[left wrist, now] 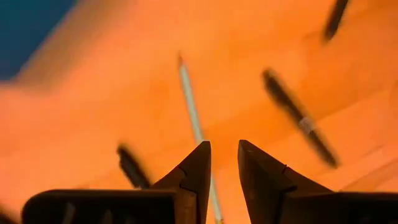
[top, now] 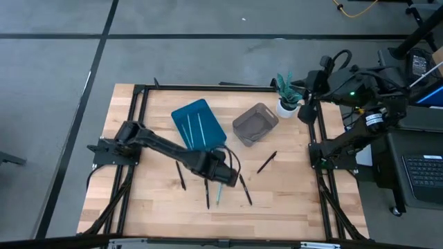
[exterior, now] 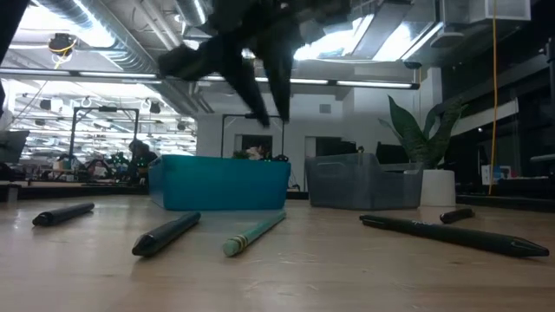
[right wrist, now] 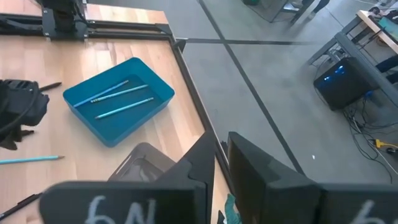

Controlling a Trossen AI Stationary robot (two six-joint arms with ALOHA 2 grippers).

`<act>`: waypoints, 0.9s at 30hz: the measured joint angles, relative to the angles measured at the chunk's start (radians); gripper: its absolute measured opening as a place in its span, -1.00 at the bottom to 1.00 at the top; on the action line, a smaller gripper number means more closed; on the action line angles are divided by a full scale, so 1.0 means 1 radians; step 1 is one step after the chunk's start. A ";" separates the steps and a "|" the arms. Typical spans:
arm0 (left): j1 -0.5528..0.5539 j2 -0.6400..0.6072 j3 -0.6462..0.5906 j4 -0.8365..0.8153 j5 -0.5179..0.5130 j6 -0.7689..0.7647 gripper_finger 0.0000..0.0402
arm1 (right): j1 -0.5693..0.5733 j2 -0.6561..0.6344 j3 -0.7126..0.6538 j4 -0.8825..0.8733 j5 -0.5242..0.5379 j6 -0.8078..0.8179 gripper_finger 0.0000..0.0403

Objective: Sort pens & pencils
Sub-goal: Put the light blue pencil into the blue bin

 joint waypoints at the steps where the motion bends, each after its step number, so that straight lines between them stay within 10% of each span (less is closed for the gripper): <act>1: -0.004 0.015 -0.002 -0.007 0.022 -0.009 -0.63 | 0.000 0.007 0.000 0.000 0.000 0.000 -0.76; 27: 0.004 0.119 -0.003 0.056 0.097 -0.011 -0.63 | 0.000 0.089 0.000 0.000 -0.037 -0.005 -0.76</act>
